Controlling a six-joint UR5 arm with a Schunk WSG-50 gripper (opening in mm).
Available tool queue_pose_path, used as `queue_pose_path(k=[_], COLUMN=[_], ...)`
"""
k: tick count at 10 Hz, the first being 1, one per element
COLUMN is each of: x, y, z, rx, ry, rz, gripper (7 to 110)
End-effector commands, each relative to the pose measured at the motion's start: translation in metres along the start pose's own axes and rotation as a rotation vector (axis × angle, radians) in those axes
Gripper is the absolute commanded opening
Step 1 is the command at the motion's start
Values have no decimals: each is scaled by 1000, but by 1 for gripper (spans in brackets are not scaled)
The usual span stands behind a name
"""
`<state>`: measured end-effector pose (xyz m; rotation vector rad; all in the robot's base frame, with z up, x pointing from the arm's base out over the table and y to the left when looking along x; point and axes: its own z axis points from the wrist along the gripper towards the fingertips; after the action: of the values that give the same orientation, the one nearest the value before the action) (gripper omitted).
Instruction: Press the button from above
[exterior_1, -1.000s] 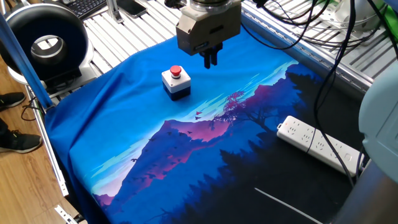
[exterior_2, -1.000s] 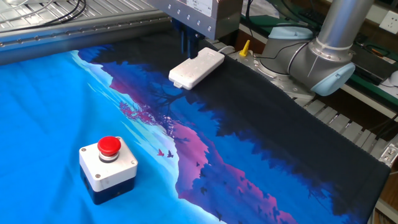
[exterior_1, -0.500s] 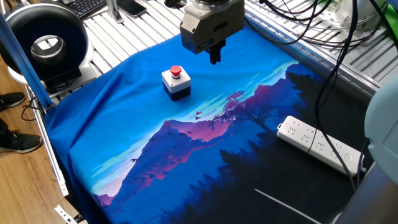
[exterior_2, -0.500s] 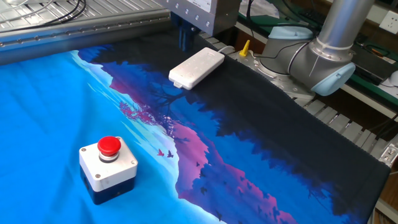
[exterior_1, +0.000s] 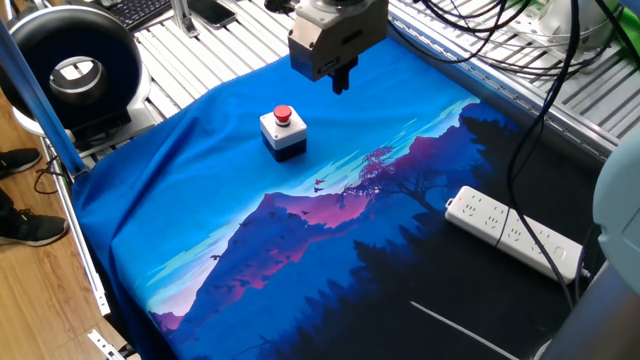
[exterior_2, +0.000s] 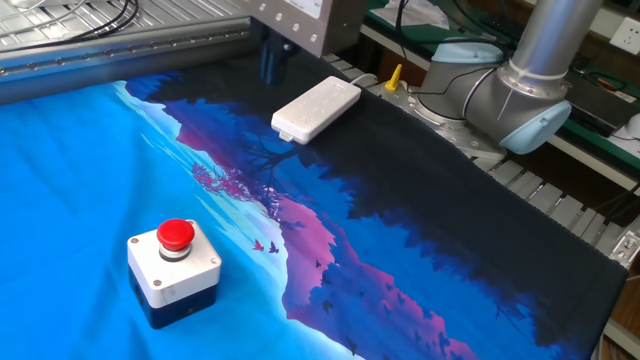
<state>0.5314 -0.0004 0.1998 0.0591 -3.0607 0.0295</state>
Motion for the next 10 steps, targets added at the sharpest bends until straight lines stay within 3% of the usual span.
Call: queue_pose_path(k=[1, 3, 7, 8, 10], x=[-20, -17, 13, 19, 19], y=[-5, -2, 4, 2, 6], z=[5, 4, -3, -1, -1], rx=[-12, -19, -21, -4, -7], ry=[-50, -43, 51, 74, 74], rz=[-63, -37, 58, 69, 67], gripper=[7, 7, 7, 7, 7])
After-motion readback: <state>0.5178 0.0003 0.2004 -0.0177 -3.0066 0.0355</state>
